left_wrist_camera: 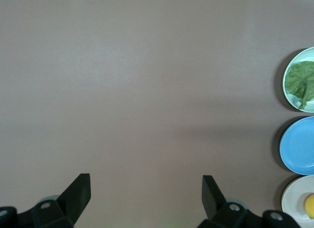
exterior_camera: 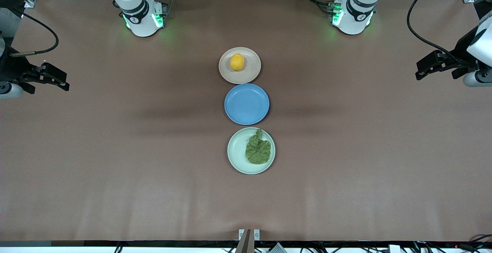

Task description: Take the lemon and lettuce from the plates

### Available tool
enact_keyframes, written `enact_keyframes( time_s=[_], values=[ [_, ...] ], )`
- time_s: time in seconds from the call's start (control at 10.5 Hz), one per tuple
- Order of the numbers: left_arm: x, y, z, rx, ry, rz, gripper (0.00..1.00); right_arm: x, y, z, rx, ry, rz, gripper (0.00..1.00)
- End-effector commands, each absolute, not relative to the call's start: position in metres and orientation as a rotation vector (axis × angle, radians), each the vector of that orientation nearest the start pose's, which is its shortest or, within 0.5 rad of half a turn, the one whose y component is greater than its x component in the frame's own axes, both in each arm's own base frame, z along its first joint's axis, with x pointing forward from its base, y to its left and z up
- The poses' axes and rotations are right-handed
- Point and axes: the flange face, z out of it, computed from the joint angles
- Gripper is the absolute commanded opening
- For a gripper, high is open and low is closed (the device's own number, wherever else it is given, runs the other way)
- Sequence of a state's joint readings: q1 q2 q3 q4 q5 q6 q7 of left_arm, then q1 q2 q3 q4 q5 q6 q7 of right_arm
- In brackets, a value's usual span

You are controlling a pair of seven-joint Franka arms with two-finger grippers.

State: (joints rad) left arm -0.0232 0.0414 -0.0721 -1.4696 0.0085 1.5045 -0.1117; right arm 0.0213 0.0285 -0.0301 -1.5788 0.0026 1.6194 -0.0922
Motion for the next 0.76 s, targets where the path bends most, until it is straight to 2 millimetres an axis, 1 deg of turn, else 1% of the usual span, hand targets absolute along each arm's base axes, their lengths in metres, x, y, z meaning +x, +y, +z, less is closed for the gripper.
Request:
enact_keyframes(
  time_s=[0.0, 0.1, 0.29, 0.38, 0.48, 0.57, 0.67],
  values=[
    [0.555, -0.051, 0.650, -3.123, 0.017, -0.003, 1.00, 0.562, -0.006, 0.616, -3.137, -0.132, -0.024, 1.00],
    [0.556, -0.051, 0.649, -3.124, 0.014, 0.002, 1.00, 0.562, -0.005, 0.617, -3.135, -0.130, -0.027, 1.00],
    [0.560, -0.059, 0.644, -3.150, 0.034, -0.004, 1.00, 0.562, -0.005, 0.615, -3.135, -0.132, -0.022, 1.00],
    [0.565, -0.072, 0.642, -3.169, 0.064, -0.042, 1.00, 0.562, -0.005, 0.614, -3.135, -0.134, -0.020, 1.00],
    [0.573, -0.101, 0.628, -3.174, 0.142, -0.050, 1.00, 0.563, -0.004, 0.608, -3.135, -0.132, -0.008, 1.00],
    [0.584, -0.123, 0.616, -3.192, 0.189, -0.094, 1.00, 0.563, -0.001, 0.600, -3.132, -0.139, 0.007, 1.00],
    [0.593, -0.153, 0.595, -3.232, 0.230, -0.082, 1.00, 0.563, 0.003, 0.594, -3.130, -0.146, 0.019, 1.00]
  ],
)
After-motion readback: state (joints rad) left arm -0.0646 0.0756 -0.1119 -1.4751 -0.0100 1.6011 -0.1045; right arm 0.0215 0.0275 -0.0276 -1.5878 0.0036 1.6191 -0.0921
